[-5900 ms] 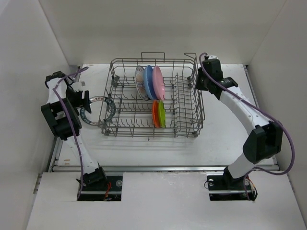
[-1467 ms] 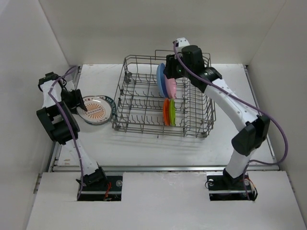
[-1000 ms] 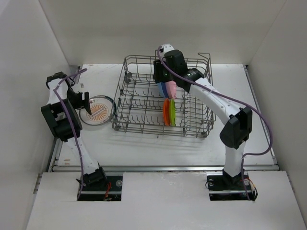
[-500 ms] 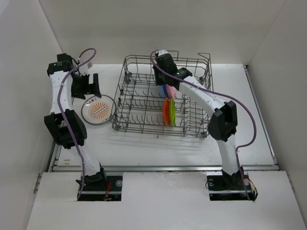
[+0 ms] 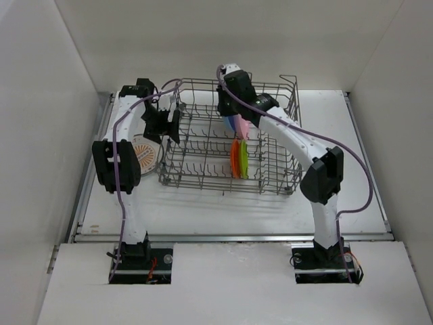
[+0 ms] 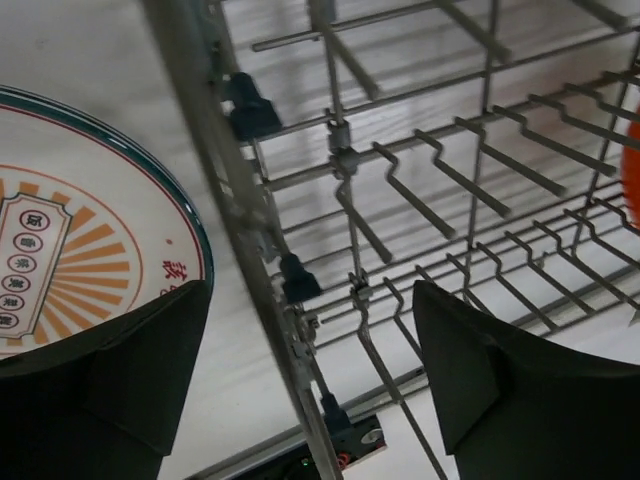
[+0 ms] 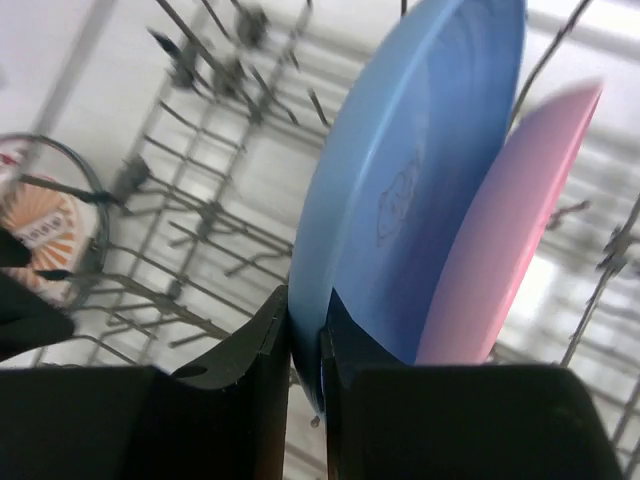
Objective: Unload the plates from the dish rack
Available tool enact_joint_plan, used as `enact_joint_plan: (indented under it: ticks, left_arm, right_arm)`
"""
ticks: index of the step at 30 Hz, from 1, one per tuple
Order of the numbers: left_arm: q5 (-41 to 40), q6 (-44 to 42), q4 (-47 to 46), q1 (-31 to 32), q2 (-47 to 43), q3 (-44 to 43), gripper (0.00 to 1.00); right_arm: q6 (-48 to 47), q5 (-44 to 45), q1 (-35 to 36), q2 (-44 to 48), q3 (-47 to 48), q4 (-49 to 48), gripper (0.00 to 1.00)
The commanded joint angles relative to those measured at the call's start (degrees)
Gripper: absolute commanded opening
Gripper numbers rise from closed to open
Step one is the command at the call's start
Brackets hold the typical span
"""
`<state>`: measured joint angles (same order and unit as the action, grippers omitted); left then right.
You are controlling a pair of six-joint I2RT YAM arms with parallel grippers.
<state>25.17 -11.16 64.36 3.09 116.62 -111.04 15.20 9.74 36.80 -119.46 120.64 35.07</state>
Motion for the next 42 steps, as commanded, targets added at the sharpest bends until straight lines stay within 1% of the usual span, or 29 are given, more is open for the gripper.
enact_joint_plan:
  ticks: [1,2,4,5,6,9,10,11,12,14,15,16,18,19,20,22,23,26,27,32,36,37,39,40,42]
  left_arm:
    - [-2.3,3.3,-0.1,-0.9,-0.5,-2.9,0.78]
    - [-2.3,3.3,-0.6,-0.9,-0.5,-2.9,0.59]
    - [-2.3,3.9,-1.3,-0.9,-0.5,-2.9,0.3]
    - [-1.7,3.9,-2.0,-0.9,-0.5,-2.2,0.18]
    - [-1.7,4.4,-2.0,-0.9,-0.5,-2.2,0.01]
    - [0.5,5.0,-2.0,-0.9,0.5,-1.5,0.0]
    - [1.3,5.8,-2.7,-0.9,0.5,-1.5,0.0]
    - [2.5,7.1,-3.6,-0.9,0.5,-0.8,0.0]
    - [2.5,7.9,-4.1,-0.9,0.5,-0.1,0.0]
    - [2.5,9.4,-4.8,-0.9,-0.2,0.6,0.0]
    - [3.0,10.9,-4.8,-0.9,-1.3,1.2,0.0]
    - [3.0,11.8,-6.0,-0.9,-1.3,2.7,0.0]
    - [4.4,13.4,-7.0,-0.9,-3.4,4.5,0.0]
    - [4.5,15.1,-7.1,-0.9,-3.9,6.1,0.0]
    - [4.5,15.8,-7.8,-0.9,-4.5,6.7,0.0]
    - [5.0,17.1,-8.5,-0.9,-6.0,7.9,0.0]
    - [5.0,17.1,-9.2,-0.9,-6.5,8.6,0.0]
    - [5.0,18.6,-9.7,-0.9,-8.2,9.9,0.0]
    - [5.0,19.3,-9.7,-0.9,-8.2,10.8,0.0]
    - [6.5,22.4,-13.0,-0.4,-11.7,16.8,0.0]
    - [7.0,24.9,-14.5,0.2,-14.1,20.2,0.0]
    - [7.0,25.0,-15.1,0.2,-14.1,20.9,0.0]
    - [7.0,25.0,-15.1,0.2,-14.8,20.9,0.0]
    - [7.0,24.3,-15.1,0.2,-15.3,20.9,0.0]
    - [6.4,24.3,-15.1,0.2,-15.3,20.9,0.0]
  right_arm:
    - [-5.6,4.2,0.2,12.4,2.3,-7.2,0.0]
    - [-5.6,5.1,0.2,13.4,2.3,-8.3,0.0]
    - [-5.6,6.3,0.2,15.9,2.3,-8.9,0.0]
    - [-5.6,6.3,0.2,16.6,2.3,-9.7,0.0]
    - [-5.6,7.0,-0.5,17.8,2.3,-9.7,0.0]
    - [-5.6,10.2,-1.8,19.5,2.3,-9.7,0.0]
    - [-5.0,11.2,-2.5,21.2,2.3,-9.7,0.0]
    - [-4.3,14.1,-3.4,22.1,1.6,-9.7,0.0]
    - [-4.3,14.2,-3.4,23.2,1.6,-9.7,0.0]
    - [-3.8,21.3,-5.3,26.1,0.6,-8.3,0.0]
    - [-3.8,24.3,-6.3,26.7,-0.1,-7.0,0.0]
    - [-3.8,29.2,-9.0,26.7,-0.1,-3.4,0.0]
    - [-2.6,33.2,-12.3,27.3,-1.5,1.0,0.0]
    - [-2.0,35.1,-13.9,27.3,-2.2,5.0,0.0]
    - [-1.1,36.4,-17.6,27.9,-4.6,6.7,0.0]
    - [2.5,35.0,-21.8,27.9,-7.5,9.6,0.0]
    - [3.7,30.3,-26.1,27.9,-8.8,11.8,0.0]
    - [6.9,24.6,-31.0,26.1,-15.0,13.2,0.0]
    - [6.9,23.0,-32.6,23.9,-17.9,13.8,0.0]
    - [9.9,20.8,-34.4,16.7,-23.3,13.8,0.0]
    - [9.9,18.0,-35.0,13.9,-27.2,9.5,0.0]
    - [9.9,15.9,-35.6,13.3,-27.8,7.9,0.0]
    - [9.9,13.8,-36.3,13.3,-29.1,6.5,0.05]
    - [9.9,12.8,-36.3,13.3,-29.1,5.1,0.13]
    - [9.9,11.4,-36.3,12.8,-29.7,5.1,0.21]
